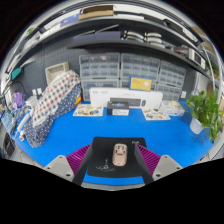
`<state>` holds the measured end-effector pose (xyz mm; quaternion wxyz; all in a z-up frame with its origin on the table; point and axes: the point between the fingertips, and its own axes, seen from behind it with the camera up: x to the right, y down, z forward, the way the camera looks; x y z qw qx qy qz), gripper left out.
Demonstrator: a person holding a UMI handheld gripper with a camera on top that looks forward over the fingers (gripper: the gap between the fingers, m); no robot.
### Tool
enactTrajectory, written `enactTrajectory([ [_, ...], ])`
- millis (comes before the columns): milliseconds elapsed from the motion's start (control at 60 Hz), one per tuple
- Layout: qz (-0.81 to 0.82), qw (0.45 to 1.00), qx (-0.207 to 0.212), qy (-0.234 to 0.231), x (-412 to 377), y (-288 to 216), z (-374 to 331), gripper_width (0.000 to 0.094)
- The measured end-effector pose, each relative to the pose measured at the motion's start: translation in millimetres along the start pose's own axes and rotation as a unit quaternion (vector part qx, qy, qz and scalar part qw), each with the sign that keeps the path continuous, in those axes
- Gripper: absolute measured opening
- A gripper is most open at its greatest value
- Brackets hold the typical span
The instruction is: Arrange mouse
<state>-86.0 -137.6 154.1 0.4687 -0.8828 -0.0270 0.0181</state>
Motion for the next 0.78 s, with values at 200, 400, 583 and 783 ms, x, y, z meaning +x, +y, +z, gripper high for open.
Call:
enactTrajectory([
  [200,0.007,0.999,0.046,0.011,-10,-24,-82,0.0855],
  [400,0.0,0.998,0.057,0.008,-20,-19,-122,0.0856],
  [583,-0.009,0.998,0.061,0.004,-27,-12,-133,0.0858],
  [783,-0.003,0.998,0.064,-0.005,-35,-11,-139,0.0855],
])
